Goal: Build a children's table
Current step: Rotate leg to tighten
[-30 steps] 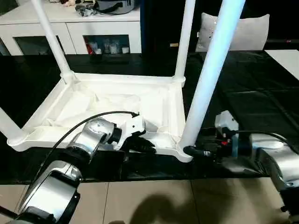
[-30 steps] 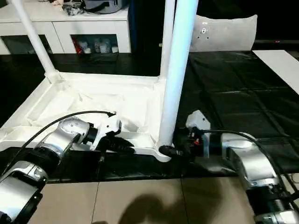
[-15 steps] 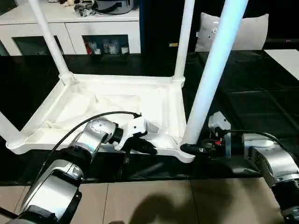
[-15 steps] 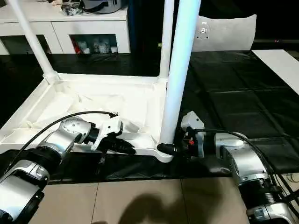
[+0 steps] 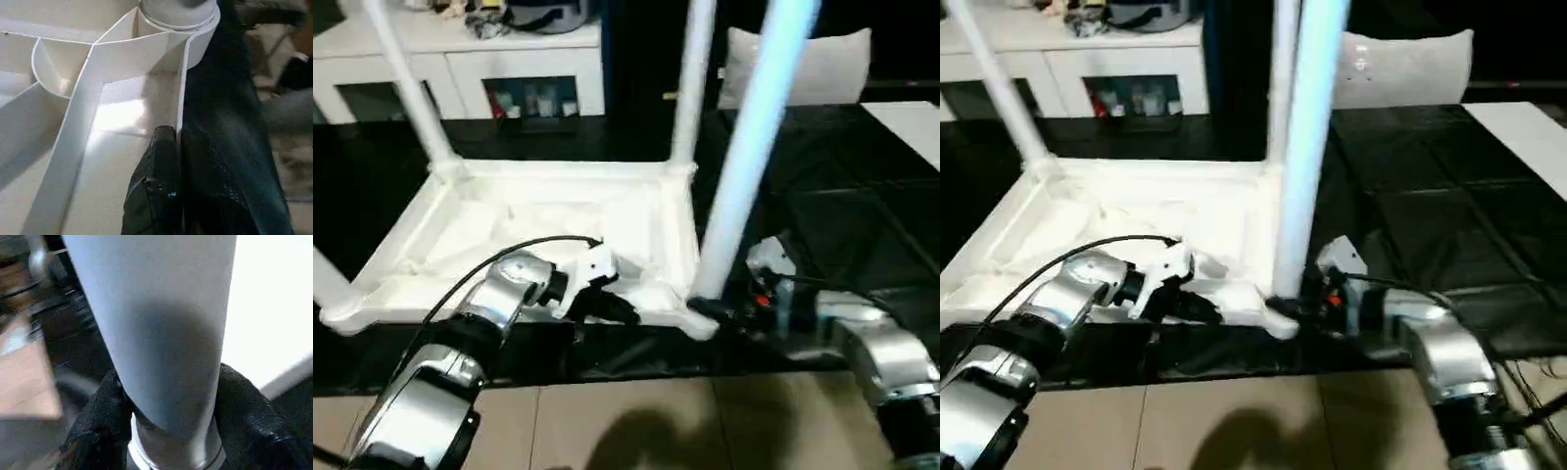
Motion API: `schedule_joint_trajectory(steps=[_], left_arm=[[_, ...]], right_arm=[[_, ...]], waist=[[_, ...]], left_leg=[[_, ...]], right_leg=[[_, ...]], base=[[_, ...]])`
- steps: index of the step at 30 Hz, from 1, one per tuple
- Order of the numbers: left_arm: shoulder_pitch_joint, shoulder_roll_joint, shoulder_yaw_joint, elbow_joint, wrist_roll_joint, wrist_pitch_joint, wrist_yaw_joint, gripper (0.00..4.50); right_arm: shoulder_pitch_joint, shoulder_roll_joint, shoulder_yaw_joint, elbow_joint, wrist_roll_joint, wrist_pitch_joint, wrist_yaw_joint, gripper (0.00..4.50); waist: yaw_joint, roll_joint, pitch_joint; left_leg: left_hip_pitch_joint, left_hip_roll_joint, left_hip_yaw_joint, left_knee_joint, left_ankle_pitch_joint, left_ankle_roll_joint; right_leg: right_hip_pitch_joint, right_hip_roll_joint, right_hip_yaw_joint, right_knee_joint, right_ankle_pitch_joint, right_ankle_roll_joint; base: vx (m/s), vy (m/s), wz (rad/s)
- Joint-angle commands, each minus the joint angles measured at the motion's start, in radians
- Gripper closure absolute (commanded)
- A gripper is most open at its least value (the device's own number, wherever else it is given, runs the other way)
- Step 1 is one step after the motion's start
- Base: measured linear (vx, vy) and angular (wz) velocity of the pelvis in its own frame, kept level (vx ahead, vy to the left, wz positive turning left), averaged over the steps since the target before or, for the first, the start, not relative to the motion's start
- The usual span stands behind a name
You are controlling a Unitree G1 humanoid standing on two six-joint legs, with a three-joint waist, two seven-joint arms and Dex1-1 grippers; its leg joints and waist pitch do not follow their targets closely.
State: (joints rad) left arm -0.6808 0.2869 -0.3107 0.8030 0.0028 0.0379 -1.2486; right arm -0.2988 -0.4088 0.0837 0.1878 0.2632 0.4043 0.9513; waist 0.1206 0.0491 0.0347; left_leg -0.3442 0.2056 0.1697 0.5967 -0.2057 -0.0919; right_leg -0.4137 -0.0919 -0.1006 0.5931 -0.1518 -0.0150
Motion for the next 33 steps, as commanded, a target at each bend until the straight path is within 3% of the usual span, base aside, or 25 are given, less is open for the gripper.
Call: schedule_joint_trajectory(steps=[1,4,6,9,10,13,15,19,20,22,23,24,28,31,32,33], left_arm=[[0.025,-0.061,0.017,-0.033,-0.019,0.07,0.105,4.5],[0.045,-0.122,0.031,-0.092,-0.001,0.124,0.24,4.5],[0.048,-0.143,0.035,-0.103,0.005,0.136,0.282,4.5],[0.052,-0.181,0.028,-0.113,0.043,0.137,0.378,4.5],[0.054,-0.183,0.024,-0.117,0.051,0.136,0.39,4.5],[0.065,-0.161,0.017,-0.137,0.068,0.094,0.394,4.5],[0.071,-0.15,0.015,-0.148,0.079,0.082,0.396,4.5],[0.081,-0.115,0.015,-0.157,0.078,0.065,0.353,4.5],[0.094,-0.077,0.011,-0.168,0.072,0.063,0.288,4.5],[0.098,-0.064,0.008,-0.168,0.074,0.061,0.269,4.5],[0.099,-0.054,0.003,-0.167,0.077,0.052,0.256,4.5],[0.101,-0.05,0.001,-0.167,0.077,0.047,0.247,4.5],[0.108,0.001,-0.023,-0.165,0.079,-0.026,0.163,4.5],[0.11,0.022,-0.034,-0.172,0.074,-0.048,0.117,4.5],[0.111,0.041,-0.056,-0.179,0.079,-0.075,0.064,4.5],[0.112,0.043,-0.058,-0.181,0.079,-0.078,0.057,4.5]], right_arm=[[-0.018,0.068,0.033,-0.009,-0.005,0.06,-0.1,2.5],[-0.057,0.168,-0.017,0.019,-0.049,0.14,-0.323,2.5],[-0.067,0.198,-0.036,0.026,-0.048,0.159,-0.379,2.5],[-0.061,0.226,-0.031,0.021,-0.067,0.085,-0.413,2.5],[-0.057,0.228,-0.03,0.017,-0.072,0.068,-0.416,2.16],[-0.036,0.206,-0.02,-0.003,-0.087,0.019,-0.38,2.16],[-0.029,0.197,-0.014,-0.01,-0.104,0.003,-0.373,1.8],[-0.016,0.16,-0.031,-0.022,-0.08,-0.022,-0.317,1.61],[-0.001,0.097,-0.038,-0.03,-0.059,-0.063,-0.229,1.48],[0.003,0.074,-0.037,-0.032,-0.056,-0.074,-0.196,1.26],[0.006,0.057,-0.037,-0.034,-0.054,-0.077,-0.174,1.18],[0.006,0.049,-0.037,-0.033,-0.053,-0.076,-0.166,1.1],[0.004,-0.043,-0.029,-0.024,-0.053,-0.083,-0.042,1.1],[0.006,-0.082,-0.013,-0.021,-0.043,-0.102,0.029,1.1],[0.004,-0.106,-0.002,-0.015,-0.025,-0.117,0.097,1.1],[0.004,-0.108,-0.001,-0.013,-0.024,-0.119,0.104,1.26]], waist=[[0.001,-0.009,-0.043],[-0.026,-0.01,-0.038],[-0.046,-0.004,-0.037],[-0.053,-0.003,-0.042],[-0.055,0.0,-0.046],[-0.056,0.002,-0.046],[-0.053,0.002,-0.048],[-0.046,0.002,-0.05],[-0.042,0.003,-0.053],[-0.035,0.002,-0.054],[-0.033,0.003,-0.057],[-0.032,0.002,-0.058],[-0.021,0.003,-0.066],[-0.018,0.002,-0.067],[-0.016,-0.011,-0.067],[-0.009,-0.005,-0.069]], left_leg=[[-0.01,0.008,-0.005,-0.08,-0.243,0.022],[0.003,-0.001,-0.006,-0.077,-0.295,0.01],[0.009,-0.004,-0.011,-0.077,-0.331,0.013],[0.007,-0.001,-0.01,-0.084,-0.326,0.038],[0.004,0.001,-0.011,-0.086,-0.315,0.044],[-0.002,0.005,-0.01,-0.09,-0.302,0.056],[-0.005,0.007,-0.009,-0.09,-0.283,0.061],[-0.008,0.007,-0.006,-0.089,-0.237,0.074],[-0.008,0.01,-0.006,-0.088,-0.223,0.077],[-0.009,0.012,-0.002,-0.085,-0.203,0.09],[-0.016,0.012,-0.004,-0.084,-0.166,0.094],[-0.016,0.013,-0.004,-0.084,-0.155,0.095],[-0.018,0.015,-0.002,-0.074,-0.093,0.118],[-0.018,0.015,0.002,-0.069,-0.09,0.124],[-0.022,0.015,0.002,-0.067,-0.075,0.131],[-0.022,0.016,0.001,-0.065,-0.068,0.14]], right_leg=[[0.059,-0.057,0.033,-0.103,-0.544,-0.093],[0.045,-0.052,0.022,-0.125,-0.656,-0.043],[0.047,-0.048,0.006,-0.14,-0.687,-0.014],[0.051,-0.048,0.005,-0.141,-0.625,-0.013],[0.055,-0.05,0.008,-0.138,-0.594,-0.02],[0.055,-0.051,0.016,-0.131,-0.543,-0.048],[0.057,-0.055,0.02,-0.127,-0.527,-0.055],[0.061,-0.056,0.026,-0.12,-0.488,-0.073],[0.063,-0.058,0.027,-0.116,-0.468,-0.079],[0.062,-0.057,0.031,-0.111,-0.434,-0.093],[0.069,-0.057,0.031,-0.102,-0.387,-0.108],[0.069,-0.057,0.031,-0.1,-0.37,-0.115],[0.074,-0.054,0.033,-0.08,-0.236,-0.161],[0.072,-0.055,0.035,-0.074,-0.206,-0.178],[0.072,-0.054,0.035,-0.069,-0.185,-0.183],[0.073,-0.056,0.034,-0.065,-0.182,-0.185]], base=[[0.0,0.0,0.0],[0.0,0.0,0.0],[0.0,0.0,0.0],[0.0,0.0,0.0],[0.0,0.0,0.0],[0.0,0.0,0.0],[0.0,0.0,0.0],[0.0,0.0,0.0],[0.0,0.0,0.0],[0.0,0.0,0.0],[0.0,0.0,0.0],[0.0,0.0,0.0],[0.013,-0.004,0.0],[0.0,0.0,0.0],[0.0,0.0,0.0],[0.0,0.0,0.0]])
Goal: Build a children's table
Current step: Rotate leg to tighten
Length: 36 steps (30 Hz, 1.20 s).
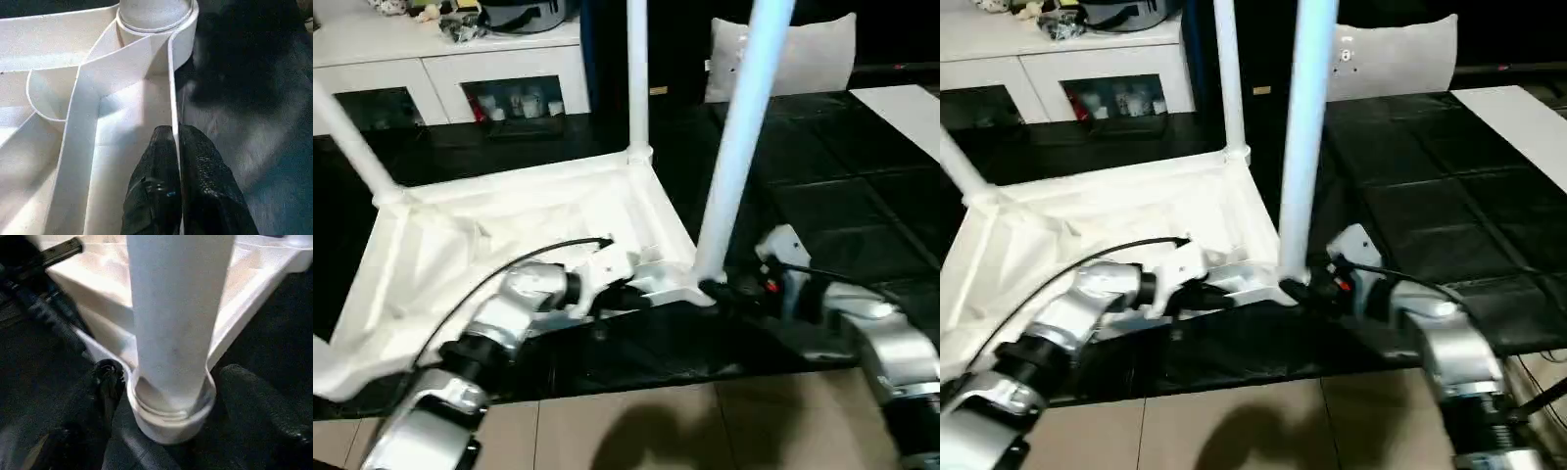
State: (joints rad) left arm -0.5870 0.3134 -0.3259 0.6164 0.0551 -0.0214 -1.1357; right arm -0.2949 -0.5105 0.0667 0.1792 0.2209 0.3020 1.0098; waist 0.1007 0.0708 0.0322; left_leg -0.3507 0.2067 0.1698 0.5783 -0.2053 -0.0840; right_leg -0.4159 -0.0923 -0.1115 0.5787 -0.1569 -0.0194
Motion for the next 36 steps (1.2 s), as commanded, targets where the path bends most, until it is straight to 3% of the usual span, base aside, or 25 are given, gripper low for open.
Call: schedule_joint_trajectory(steps=[1,2,4,5,11,14,24,27,31,34,36], left_arm=[[0.02,0.027,-0.056,-0.001,0.026,-0.032,-0.091,4.5],[0.021,0.035,-0.067,-0.007,0.023,-0.043,-0.125,4.5],[0.019,0.039,-0.073,-0.009,0.021,-0.051,-0.145,4.5],[0.017,0.044,-0.081,-0.01,0.019,-0.059,-0.164,4.5],[0.011,0.061,-0.113,-0.025,0.016,-0.083,-0.233,4.5],[0.007,0.06,-0.113,-0.019,0.019,-0.091,-0.244,4.5],[0.007,0.059,-0.1,-0.008,0.0,-0.064,-0.246,4.5],[0.009,0.046,-0.081,-0.01,0.006,-0.013,-0.185,4.5],[0.019,0.026,-0.058,-0.035,-0.017,0.051,-0.147,4.5],[0.034,0.0,-0.039,-0.087,-0.045,0.138,-0.111,4.5],[0.039,-0.035,-0.02,-0.109,-0.045,0.194,-0.042,4.5]], right_arm=[[-0.004,-0.016,0.022,0.005,0.022,-0.028,0.076,1.26],[-0.011,-0.026,0.031,0.017,0.023,-0.038,0.105,1.36],[-0.017,-0.031,0.041,0.024,0.026,-0.04,0.13,1.47],[-0.022,-0.037,0.05,0.03,0.03,-0.04,0.157,1.56],[-0.044,-0.049,0.085,0.043,0.05,-0.026,0.259,2.13],[-0.048,-0.057,0.101,0.045,0.054,-0.02,0.294,2.35],[-0.024,-0.057,0.114,-0.003,0.105,0.051,0.347,2.48],[0.002,-0.036,0.101,-0.038,0.123,0.083,0.296,2.48],[0.028,0.016,0.084,-0.08,0.119,0.113,0.187,2.48],[0.028,0.093,0.062,-0.109,0.095,0.159,0.032,2.48],[0.001,0.171,0.032,-0.112,0.081,0.24,-0.115,2.48]], waist=[[0.012,-0.025,-0.065],[0.016,-0.03,-0.064],[0.022,-0.027,-0.062],[0.027,-0.031,-0.061],[0.047,-0.029,-0.06],[0.05,-0.035,-0.06],[0.056,-0.034,-0.062],[0.057,-0.033,-0.063],[0.063,-0.034,-0.058],[0.048,-0.03,-0.049],[0.031,-0.018,-0.047]], left_leg=[[-0.015,0.016,0.003,-0.046,-0.066,0.135],[-0.015,0.019,0.002,-0.047,-0.069,0.137],[-0.01,0.021,0.004,-0.048,-0.083,0.13],[-0.009,0.022,0.004,-0.049,-0.093,0.121],[-0.004,0.027,0.003,-0.052,-0.119,0.1],[-0.006,0.025,0.003,-0.051,-0.114,0.094],[-0.007,0.022,0.002,-0.05,-0.11,0.083],[-0.006,0.023,0.002,-0.049,-0.106,0.083],[-0.005,0.023,0.002,-0.054,-0.125,0.067],[-0.003,0.014,-0.001,-0.06,-0.186,0.035],[-0.003,0.009,-0.004,-0.061,-0.218,0.019]], right_leg=[[0.073,-0.055,0.046,-0.051,-0.178,-0.181],[0.072,-0.057,0.045,-0.051,-0.195,-0.182],[0.066,-0.057,0.046,-0.055,-0.227,-0.181],[0.066,-0.056,0.047,-0.055,-0.241,-0.18],[0.063,-0.059,0.051,-0.056,-0.272,-0.171],[0.065,-0.06,0.052,-0.054,-0.267,-0.168],[0.067,-0.057,0.05,-0.054,-0.271,-0.155],[0.066,-0.057,0.051,-0.052,-0.259,-0.16],[0.065,-0.059,0.051,-0.061,-0.33,-0.138],[0.059,-0.058,0.045,-0.079,-0.469,-0.092],[0.058,-0.055,0.041,-0.087,-0.527,-0.067]], base=[[0.0,0.0,0.0],[0.0,0.0,0.0],[0.0,0.0,0.0],[0.0,0.0,0.0],[0.0,0.0,0.0],[0.0,0.0,0.0],[0.0,0.0,0.0],[0.0,0.0,0.0],[0.0,0.0,0.0],[0.0,0.0,0.0],[0.0,0.0,0.0]])
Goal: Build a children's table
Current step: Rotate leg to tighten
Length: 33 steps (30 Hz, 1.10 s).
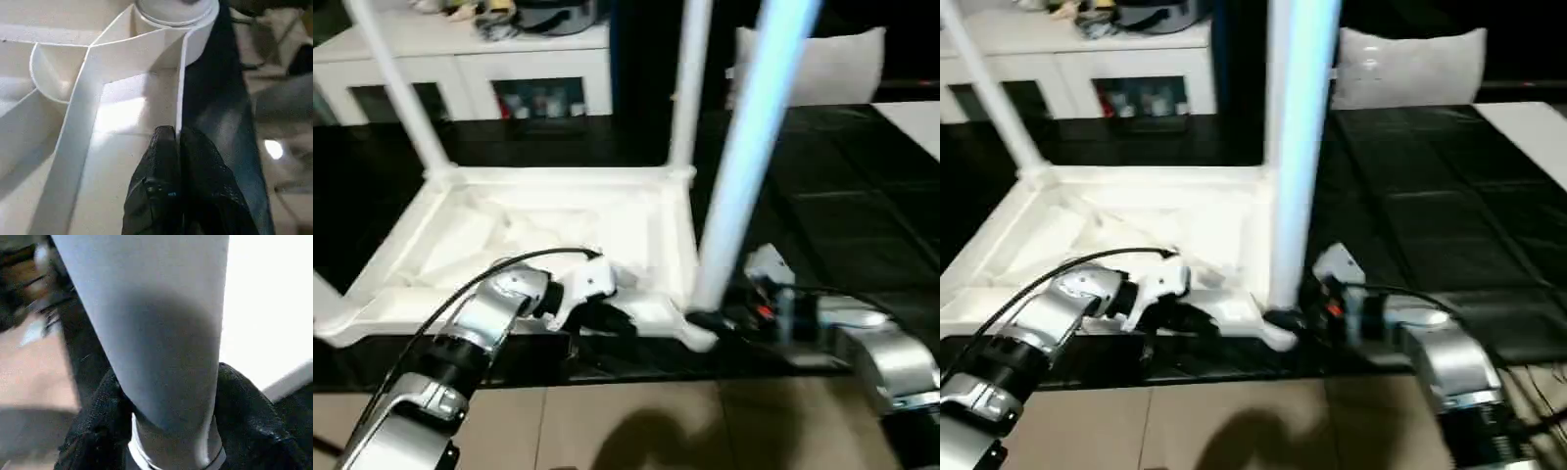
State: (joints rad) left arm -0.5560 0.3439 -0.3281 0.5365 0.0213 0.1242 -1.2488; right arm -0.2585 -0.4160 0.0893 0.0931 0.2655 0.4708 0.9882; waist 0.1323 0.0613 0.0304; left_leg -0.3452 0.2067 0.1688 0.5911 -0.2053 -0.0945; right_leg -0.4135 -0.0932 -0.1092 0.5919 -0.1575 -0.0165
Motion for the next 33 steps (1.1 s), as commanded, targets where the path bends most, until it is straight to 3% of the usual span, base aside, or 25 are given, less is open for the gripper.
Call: schedule_joint_trajectory(steps=[1,3,5,7,8,10,12,18,22,23,27,30,33], left_arm=[[0.008,-0.072,-0.014,-0.031,-0.008,0.057,0.088,4.5],[0.004,-0.107,0.002,-0.028,0.006,0.088,0.169,4.5],[-0.004,-0.152,0.028,-0.024,0.014,0.122,0.266,4.5],[-0.009,-0.171,0.037,-0.026,0.014,0.136,0.298,4.5],[-0.01,-0.18,0.039,-0.032,0.016,0.144,0.312,4.5],[-0.011,-0.184,0.037,-0.039,0.018,0.147,0.317,4.5],[-0.008,-0.176,0.032,-0.051,0.027,0.144,0.312,4.5],[0.006,-0.127,0.019,-0.053,0.043,0.106,0.288,4.5],[0.011,-0.093,0.008,-0.043,0.048,0.068,0.25,4.5],[0.008,-0.08,0.005,-0.031,0.052,0.047,0.234,4.5],[0.003,-0.059,-0.002,-0.006,0.038,-0.026,0.177,4.5],[0.001,-0.041,-0.02,0.0,0.038,-0.05,0.137,4.5],[-0.006,-0.014,-0.047,0.018,0.043,-0.099,0.075,4.5]], right_arm=[[-0.04,0.089,0.005,-0.027,0.032,0.085,-0.117,2.48],[-0.069,0.143,-0.007,-0.001,-0.037,0.128,-0.26,2.48],[-0.091,0.213,-0.034,0.017,-0.07,0.139,-0.387,2.48],[-0.091,0.235,-0.039,0.022,-0.066,0.096,-0.408,2.48],[-0.09,0.243,-0.04,0.024,-0.062,0.075,-0.417,1.92],[-0.085,0.247,-0.035,0.026,-0.067,0.039,-0.421,1.78],[-0.074,0.251,-0.041,0.005,-0.062,0.049,-0.41,1.76],[-0.05,0.218,-0.045,-0.009,-0.061,0.018,-0.363,0.99],[-0.037,0.155,-0.052,-0.006,-0.045,-0.037,-0.279,0.89],[-0.032,0.123,-0.057,-0.01,-0.036,-0.047,-0.232,0.58],[-0.03,0.051,-0.074,-0.002,-0.017,-0.063,-0.131,0.39],[-0.033,0.002,-0.069,0.013,-0.021,-0.076,-0.078,0.1],[-0.039,-0.067,-0.055,0.042,-0.02,-0.107,0.006,0.1]], waist=[[-0.006,-0.011,-0.044],[-0.031,-0.011,-0.042],[-0.05,-0.009,-0.046],[-0.057,-0.008,-0.052],[-0.059,-0.009,-0.049],[-0.06,-0.01,-0.052],[-0.059,-0.006,-0.055],[-0.051,-0.002,-0.061],[-0.045,-0.003,-0.06],[-0.043,-0.004,-0.06],[-0.034,-0.004,-0.056],[-0.029,-0.005,-0.057],[-0.022,-0.007,-0.058]], left_leg=[[-0.008,0.008,-0.003,-0.076,-0.226,0.024],[-0.01,0.001,-0.007,-0.077,-0.247,0.009],[-0.012,-0.001,-0.01,-0.077,-0.243,0.005],[-0.01,0.003,-0.009,-0.076,-0.233,0.024],[-0.01,0.003,-0.008,-0.077,-0.233,0.029],[-0.008,0.003,-0.006,-0.075,-0.225,0.043],[-0.012,0.008,-0.006,-0.075,-0.191,0.057],[-0.02,0.01,-0.005,-0.069,-0.104,0.077],[-0.018,0.01,-0.002,-0.068,-0.116,0.083],[-0.017,0.01,-0.001,-0.067,-0.121,0.088],[-0.015,0.013,0.0,-0.068,-0.138,0.094],[-0.015,0.016,-0.001,-0.068,-0.133,0.091],[-0.014,0.015,0.001,-0.066,-0.13,0.094]], right_leg=[[0.055,-0.052,0.038,-0.105,-0.536,-0.061],[0.057,-0.047,0.028,-0.11,-0.566,-0.037],[0.06,-0.048,0.025,-0.112,-0.547,-0.037],[0.058,-0.05,0.028,-0.113,-0.489,-0.05],[0.057,-0.049,0.029,-0.112,-0.479,-0.056],[0.056,-0.049,0.032,-0.109,-0.452,-0.073],[0.06,-0.049,0.037,-0.099,-0.386,-0.099],[0.071,-0.051,0.042,-0.075,-0.219,-0.155],[0.071,-0.052,0.042,-0.078,-0.237,-0.157],[0.071,-0.052,0.042,-0.079,-0.249,-0.154],[0.068,-0.051,0.042,-0.083,-0.291,-0.144],[0.068,-0.052,0.043,-0.08,-0.287,-0.145],[0.067,-0.053,0.043,-0.08,-0.289,-0.15]], base=[[0.0,0.0,0.0],[0.0,0.0,0.0],[0.0,0.0,0.0],[0.0,0.0,0.0],[0.0,0.0,0.0],[0.0,0.0,0.0],[0.0,0.0,0.0],[0.0,0.0,0.0],[0.0,0.0,0.0],[0.0,0.0,0.0],[0.0,0.0,0.0],[0.0,0.0,0.0],[0.0,0.0,0.0]])
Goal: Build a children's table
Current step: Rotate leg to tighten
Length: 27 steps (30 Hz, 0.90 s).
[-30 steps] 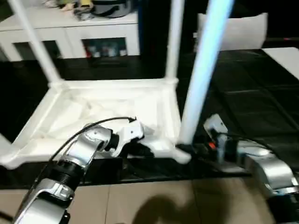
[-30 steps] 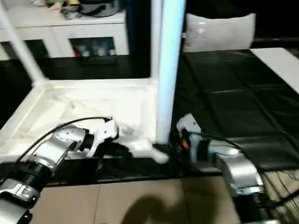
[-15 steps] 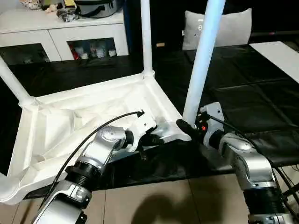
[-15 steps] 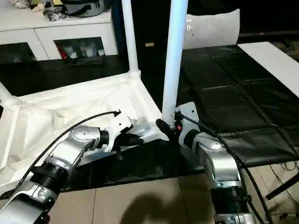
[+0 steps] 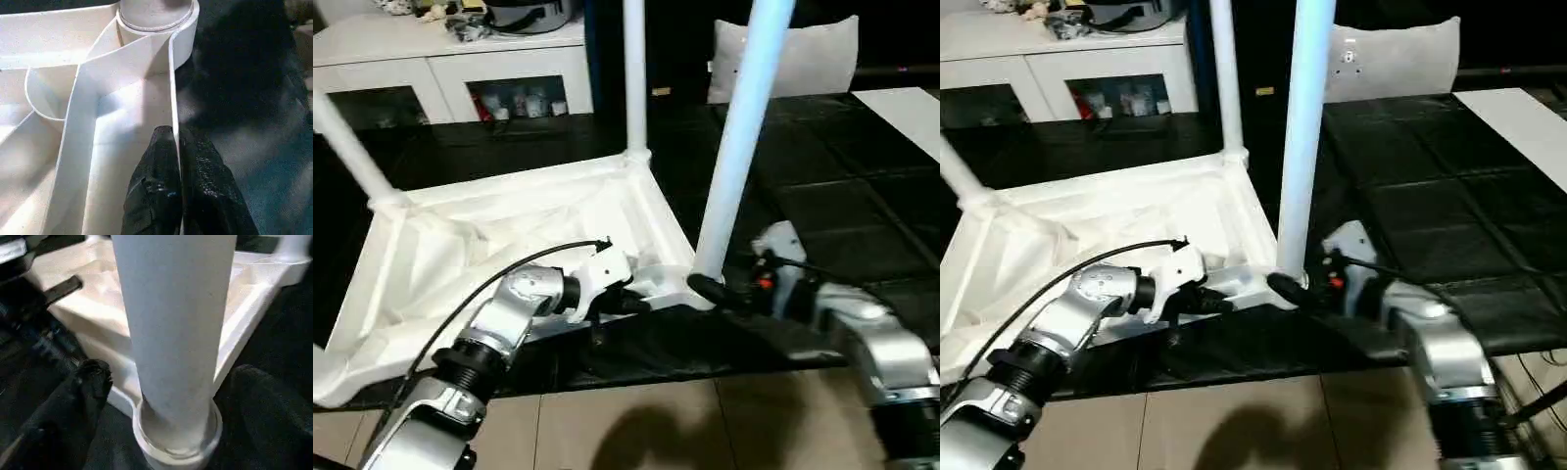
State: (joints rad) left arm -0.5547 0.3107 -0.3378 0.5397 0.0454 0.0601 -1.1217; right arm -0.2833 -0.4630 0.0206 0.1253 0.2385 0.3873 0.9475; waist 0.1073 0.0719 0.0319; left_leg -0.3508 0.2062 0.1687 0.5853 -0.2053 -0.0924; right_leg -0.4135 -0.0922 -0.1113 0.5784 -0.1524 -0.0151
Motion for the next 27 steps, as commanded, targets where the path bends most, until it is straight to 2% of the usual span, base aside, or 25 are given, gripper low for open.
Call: schedule_joint_trajectory(steps=[1,5,8,12,13,15,18,27], left_arm=[[-0.01,0.024,-0.044,0.023,0.017,-0.056,-0.077,4.5],[-0.016,0.046,-0.063,0.036,0.01,-0.092,-0.166,4.5],[-0.024,0.061,-0.08,0.042,0.009,-0.104,-0.209,4.5],[-0.033,0.087,-0.108,0.049,0.02,-0.125,-0.275,4.5],[-0.036,0.093,-0.114,0.05,0.021,-0.13,-0.292,4.5],[-0.039,0.094,-0.117,0.054,0.024,-0.138,-0.303,4.5],[-0.041,0.092,-0.116,0.059,0.024,-0.144,-0.308,4.5],[-0.047,0.08,-0.122,0.07,0.02,-0.151,-0.309,4.5]], right_arm=[[-0.015,-0.037,0.016,0.019,0.012,-0.042,0.08,0.1],[-0.014,-0.087,0.029,0.03,0.031,-0.074,0.194,0.1],[-0.011,-0.116,0.046,0.017,0.053,-0.055,0.262,0.47],[-0.019,-0.135,0.065,0.018,0.067,-0.047,0.314,0.81],[-0.024,-0.136,0.071,0.022,0.068,-0.047,0.326,0.81],[-0.028,-0.133,0.077,0.026,0.071,-0.048,0.339,1.12],[-0.032,-0.129,0.086,0.026,0.078,-0.044,0.355,1.26],[-0.038,-0.101,0.115,0.039,0.081,-0.051,0.368,2.08]], waist=[[0.006,-0.023,-0.06],[0.018,-0.02,-0.062],[0.025,-0.021,-0.062],[0.038,-0.024,-0.061],[0.038,-0.028,-0.061],[0.04,-0.027,-0.062],[0.042,-0.027,-0.063],[0.044,-0.027,-0.064]], left_leg=[[-0.009,0.015,0.002,-0.058,-0.127,0.094],[-0.009,0.018,0.002,-0.057,-0.123,0.106],[-0.008,0.022,0.002,-0.056,-0.125,0.113],[-0.004,0.023,0.002,-0.057,-0.13,0.106],[-0.005,0.023,0.003,-0.058,-0.13,0.105],[-0.006,0.023,0.003,-0.057,-0.126,0.1],[-0.007,0.023,0.002,-0.056,-0.119,0.099],[-0.007,0.022,0.002,-0.056,-0.113,0.093]], right_leg=[[0.068,-0.053,0.046,-0.066,-0.297,-0.15],[0.067,-0.055,0.046,-0.063,-0.289,-0.156],[0.066,-0.054,0.046,-0.058,-0.268,-0.173],[0.064,-0.056,0.048,-0.059,-0.297,-0.17],[0.064,-0.056,0.048,-0.061,-0.302,-0.168],[0.064,-0.057,0.048,-0.059,-0.3,-0.166],[0.064,-0.057,0.048,-0.057,-0.296,-0.165],[0.064,-0.057,0.047,-0.056,-0.291,-0.163]], base=[[0.0,0.0,0.0],[0.0,0.0,0.0],[0.0,0.0,0.0],[0.0,0.0,0.0],[0.0,0.0,0.0],[0.0,0.0,0.0],[0.0,0.0,0.0],[0.0,0.0,0.0]])
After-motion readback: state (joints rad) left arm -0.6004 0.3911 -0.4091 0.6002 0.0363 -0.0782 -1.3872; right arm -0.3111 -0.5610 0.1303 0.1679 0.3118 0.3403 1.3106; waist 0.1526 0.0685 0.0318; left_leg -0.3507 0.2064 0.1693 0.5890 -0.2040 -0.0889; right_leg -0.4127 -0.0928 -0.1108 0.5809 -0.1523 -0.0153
